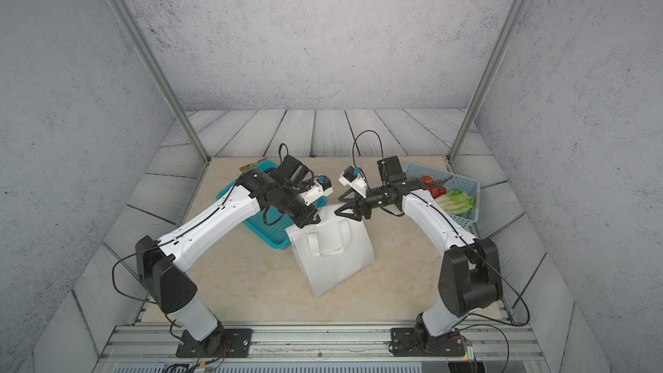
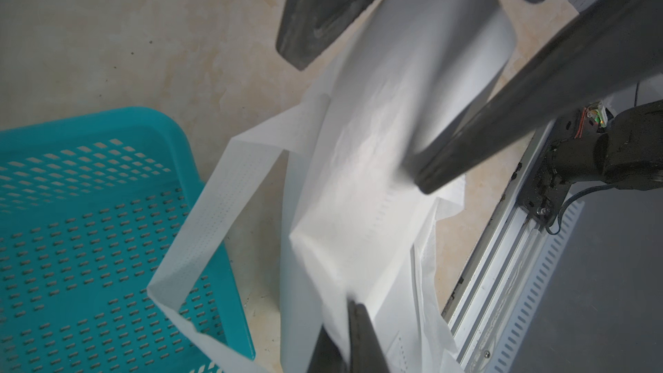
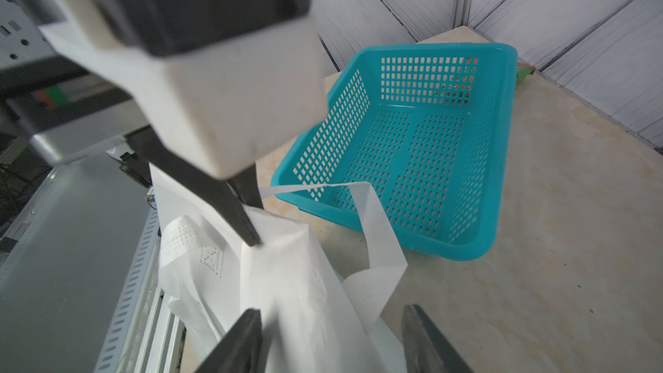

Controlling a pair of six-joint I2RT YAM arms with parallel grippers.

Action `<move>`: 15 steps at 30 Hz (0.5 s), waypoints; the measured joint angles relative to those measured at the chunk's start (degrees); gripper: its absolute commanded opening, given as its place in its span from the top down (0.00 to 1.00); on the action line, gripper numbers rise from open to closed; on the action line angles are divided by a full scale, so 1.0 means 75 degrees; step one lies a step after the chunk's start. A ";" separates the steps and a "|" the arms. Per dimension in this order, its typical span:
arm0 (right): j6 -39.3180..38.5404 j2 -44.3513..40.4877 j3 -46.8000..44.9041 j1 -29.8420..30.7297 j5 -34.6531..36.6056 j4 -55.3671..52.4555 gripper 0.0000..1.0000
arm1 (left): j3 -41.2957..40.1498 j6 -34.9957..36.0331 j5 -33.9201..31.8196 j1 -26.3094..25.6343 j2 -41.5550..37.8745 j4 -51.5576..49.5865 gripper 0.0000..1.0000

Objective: Place the ice pack in the delivery bag
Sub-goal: Seal the delivery bag at the center of the board.

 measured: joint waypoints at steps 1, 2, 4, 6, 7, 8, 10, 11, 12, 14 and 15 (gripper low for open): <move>-0.0012 0.0000 0.0000 0.0003 -0.0006 -0.0015 0.54 | -0.0047 0.0035 0.0009 0.0000 -0.0026 0.0029 1.00; -0.0017 0.0000 0.0000 0.0009 -0.0015 -0.0041 0.59 | -0.0087 0.0076 0.0017 0.0000 -0.0052 0.0055 1.00; -0.0099 0.0000 0.0000 0.0009 -0.0020 -0.0111 0.69 | -0.0140 0.0128 0.0038 0.0000 -0.0082 0.0111 1.00; -0.0152 0.0000 0.0000 0.0012 -0.0026 -0.0184 0.80 | -0.0187 0.0149 0.0052 0.0000 -0.0099 0.0160 1.00; -0.0187 0.0000 0.0000 0.0012 -0.0023 -0.0224 0.88 | -0.0204 0.0163 0.0052 0.0000 -0.0105 0.0187 1.00; -0.0210 0.0000 0.0000 0.0012 -0.0029 -0.0277 0.95 | -0.0213 0.0172 0.0058 0.0000 -0.0108 0.0219 1.00; -0.0262 -0.0020 -0.0035 0.0012 -0.0044 -0.0347 1.00 | -0.0230 0.0192 0.0067 0.0000 -0.0108 0.0277 1.00; -0.0274 -0.0061 -0.0085 0.0012 -0.0035 -0.0344 1.00 | -0.0256 0.0198 0.0073 0.0000 -0.0108 0.0289 1.00; -0.0259 -0.0119 -0.0146 0.0012 -0.0009 -0.0321 1.00 | -0.0280 0.0219 0.0093 0.0000 -0.0108 0.0306 1.00; -0.0210 -0.0329 -0.0289 0.0012 0.0114 -0.0323 1.00 | -0.0335 0.0297 0.0143 0.0000 -0.0134 0.0385 1.00; -0.0152 -0.0472 -0.0370 0.0000 0.0207 -0.0315 1.00 | -0.0367 0.0338 0.0163 -0.0012 -0.0154 0.0434 1.00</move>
